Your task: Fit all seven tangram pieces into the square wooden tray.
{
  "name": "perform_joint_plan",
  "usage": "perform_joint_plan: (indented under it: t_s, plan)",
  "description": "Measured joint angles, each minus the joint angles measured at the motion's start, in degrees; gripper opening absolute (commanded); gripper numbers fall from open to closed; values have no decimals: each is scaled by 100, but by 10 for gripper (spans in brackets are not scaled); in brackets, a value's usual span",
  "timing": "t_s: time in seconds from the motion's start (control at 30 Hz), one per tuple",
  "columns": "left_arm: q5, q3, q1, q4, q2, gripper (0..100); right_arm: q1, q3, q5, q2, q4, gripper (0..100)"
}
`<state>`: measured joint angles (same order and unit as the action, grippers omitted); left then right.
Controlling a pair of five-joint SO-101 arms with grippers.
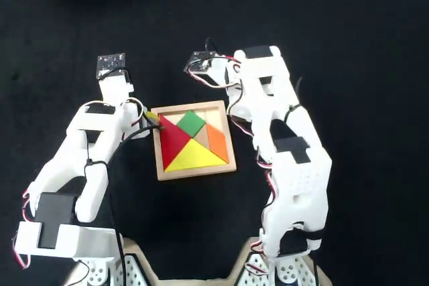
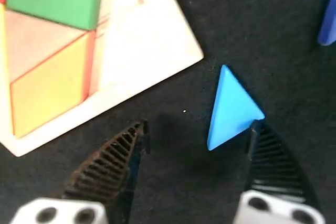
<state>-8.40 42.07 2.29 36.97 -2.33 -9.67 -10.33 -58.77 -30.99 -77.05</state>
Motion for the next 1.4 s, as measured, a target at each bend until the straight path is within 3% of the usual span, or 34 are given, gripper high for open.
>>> perform_joint_plan:
  t_s: [0.4,0.57,0.8,1.03,1.4]
  plan:
    - [0,0,0,0,0,293,9,-554,-44,-703,9,299]
    - [0,0,0,0,0,293,26,-580,-105,-703,44,240]
    - [0,0,0,0,0,293,185,-668,-396,-703,53,231]
    - [0,0,0,0,0,293,369,-941,-404,-712,9,121]
    - [0,0,0,0,0,293,369,-958,-404,-765,62,120]
